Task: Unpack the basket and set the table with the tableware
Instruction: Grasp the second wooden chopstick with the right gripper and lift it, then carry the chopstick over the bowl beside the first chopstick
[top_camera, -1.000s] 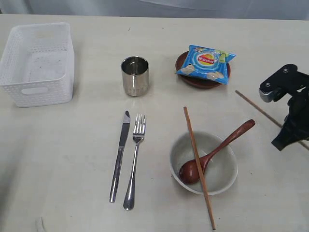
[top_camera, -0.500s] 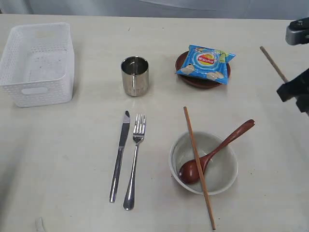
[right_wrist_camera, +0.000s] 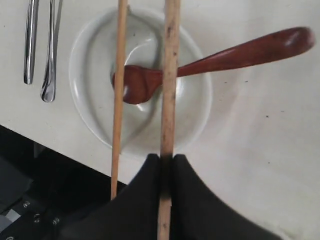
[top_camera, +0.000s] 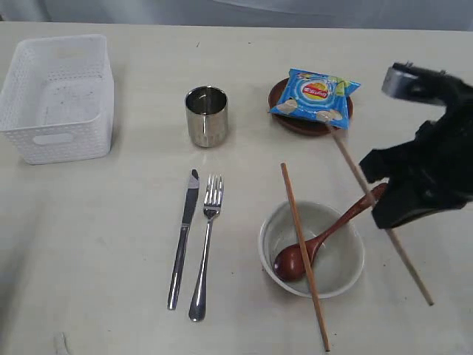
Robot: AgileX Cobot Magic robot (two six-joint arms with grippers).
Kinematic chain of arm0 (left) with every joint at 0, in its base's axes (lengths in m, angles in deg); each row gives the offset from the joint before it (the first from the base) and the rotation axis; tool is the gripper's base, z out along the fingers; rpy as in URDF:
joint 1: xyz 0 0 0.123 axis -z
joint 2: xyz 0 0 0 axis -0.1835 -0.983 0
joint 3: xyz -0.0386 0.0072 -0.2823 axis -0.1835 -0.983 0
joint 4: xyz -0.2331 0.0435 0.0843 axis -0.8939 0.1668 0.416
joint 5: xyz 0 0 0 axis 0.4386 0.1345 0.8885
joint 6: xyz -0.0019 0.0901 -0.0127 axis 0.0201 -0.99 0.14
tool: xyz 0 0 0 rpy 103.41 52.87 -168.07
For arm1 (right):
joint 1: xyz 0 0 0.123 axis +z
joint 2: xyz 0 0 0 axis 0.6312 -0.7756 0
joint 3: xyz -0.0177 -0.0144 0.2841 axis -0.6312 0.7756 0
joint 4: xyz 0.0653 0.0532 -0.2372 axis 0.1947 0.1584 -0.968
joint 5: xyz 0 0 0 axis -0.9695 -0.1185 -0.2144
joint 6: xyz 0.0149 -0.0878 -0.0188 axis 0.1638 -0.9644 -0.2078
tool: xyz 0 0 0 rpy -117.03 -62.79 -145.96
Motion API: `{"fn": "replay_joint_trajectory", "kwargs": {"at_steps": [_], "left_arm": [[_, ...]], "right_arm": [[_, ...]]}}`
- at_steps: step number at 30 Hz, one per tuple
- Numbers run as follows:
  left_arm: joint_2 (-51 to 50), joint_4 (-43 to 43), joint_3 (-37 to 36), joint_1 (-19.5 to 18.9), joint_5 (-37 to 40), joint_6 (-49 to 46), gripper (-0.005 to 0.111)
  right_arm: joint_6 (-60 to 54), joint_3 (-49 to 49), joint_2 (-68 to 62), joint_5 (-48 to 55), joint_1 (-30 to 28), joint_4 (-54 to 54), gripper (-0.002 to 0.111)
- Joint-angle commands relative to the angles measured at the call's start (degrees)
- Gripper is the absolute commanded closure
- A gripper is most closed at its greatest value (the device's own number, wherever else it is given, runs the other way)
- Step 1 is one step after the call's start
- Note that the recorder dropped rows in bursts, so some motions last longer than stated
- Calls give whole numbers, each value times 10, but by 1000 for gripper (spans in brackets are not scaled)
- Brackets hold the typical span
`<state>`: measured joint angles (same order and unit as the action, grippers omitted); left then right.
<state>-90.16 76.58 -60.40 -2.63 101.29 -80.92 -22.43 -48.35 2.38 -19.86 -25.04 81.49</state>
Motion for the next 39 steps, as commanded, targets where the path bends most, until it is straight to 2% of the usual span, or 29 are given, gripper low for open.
{"fn": "replay_joint_trajectory", "kwargs": {"at_steps": [1,5,8,14,39], "left_arm": [[3,-2,-1,4,-1,-1,107],[3,-2,-1,4,-1,-1,107],[3,-2,-1,4,-1,-1,107],[3,-2,-1,4,-1,-1,107],[3,-2,-1,4,-1,-1,107]], "right_arm": [[9,64,3,-92,69,44,109],[15,90,2,-166,117,68,109],[37,92,2,-190,130,68,109],[73,103,2,-223,130,59,109],[75,164,2,-272,130,74,109]]}}
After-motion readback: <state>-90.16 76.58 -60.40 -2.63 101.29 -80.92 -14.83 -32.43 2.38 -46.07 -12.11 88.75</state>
